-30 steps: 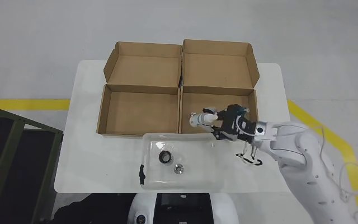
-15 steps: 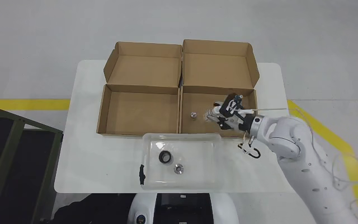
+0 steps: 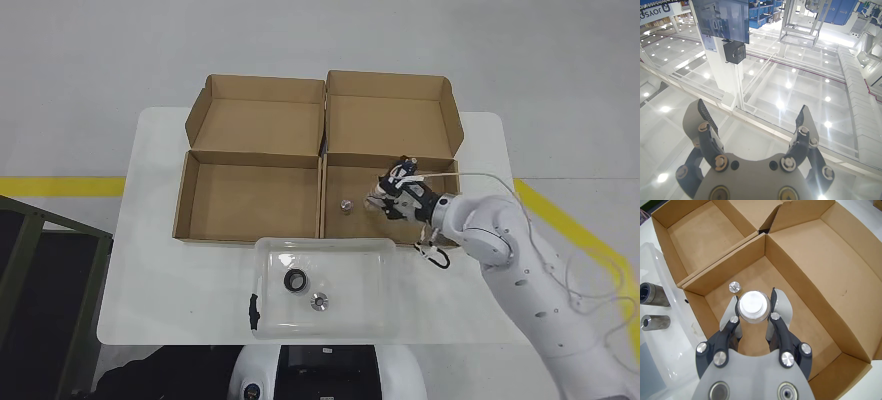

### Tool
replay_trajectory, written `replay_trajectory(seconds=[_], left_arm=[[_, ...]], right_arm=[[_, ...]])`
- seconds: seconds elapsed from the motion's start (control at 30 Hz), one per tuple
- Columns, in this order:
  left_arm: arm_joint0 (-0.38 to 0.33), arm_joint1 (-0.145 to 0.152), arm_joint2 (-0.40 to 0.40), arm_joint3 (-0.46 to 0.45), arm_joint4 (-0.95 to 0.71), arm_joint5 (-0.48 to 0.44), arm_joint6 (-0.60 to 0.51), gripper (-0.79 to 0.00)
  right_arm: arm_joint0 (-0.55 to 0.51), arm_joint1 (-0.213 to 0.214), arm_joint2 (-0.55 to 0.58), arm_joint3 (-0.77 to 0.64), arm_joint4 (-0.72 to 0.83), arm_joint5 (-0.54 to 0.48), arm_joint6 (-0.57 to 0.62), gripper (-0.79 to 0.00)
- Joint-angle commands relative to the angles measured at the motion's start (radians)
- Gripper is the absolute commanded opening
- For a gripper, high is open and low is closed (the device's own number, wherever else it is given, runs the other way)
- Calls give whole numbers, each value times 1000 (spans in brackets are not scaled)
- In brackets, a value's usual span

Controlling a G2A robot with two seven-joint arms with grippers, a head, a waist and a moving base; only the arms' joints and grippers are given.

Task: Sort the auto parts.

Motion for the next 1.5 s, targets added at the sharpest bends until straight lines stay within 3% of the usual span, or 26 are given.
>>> replay_trajectory(seconds=[0.0, 0.3, 0.43, 0.5, 0.53, 0.57, 0.6, 0.93, 1.27, 1.47], left_arm=[[0, 0, 0, 0, 0, 0, 0, 0], [0, 0, 0, 0, 0, 0, 0, 0], [0, 0, 0, 0, 0, 0, 0, 0], [0, 0, 0, 0, 0, 0, 0, 0], [0, 0, 0, 0, 0, 0, 0, 0], [0, 0, 0, 0, 0, 0, 0, 0], [0, 0, 0, 0, 0, 0, 0, 0], [0, 0, 0, 0, 0, 0, 0, 0], [0, 0, 0, 0, 0, 0, 0, 0], [0, 0, 0, 0, 0, 0, 0, 0]], right_arm=[[9, -4, -14, 12, -4, 4, -3, -785], [31, -17, -57, 45, -21, 19, -4, -776], [33, -19, -62, 47, -26, 20, 0, -591], [34, -19, -62, 47, -27, 21, 3, -456], [33, -20, -62, 47, -28, 21, 5, -308], [32, -20, -62, 44, -30, 22, 6, -105], [31, -20, -62, 42, -32, 23, 7, 0], [-13, -10, -16, -55, -58, 41, 11, 0], [-129, 16, 78, -347, -138, 34, 61, 0], [-199, 23, 65, -482, -158, -14, 68, 0]])
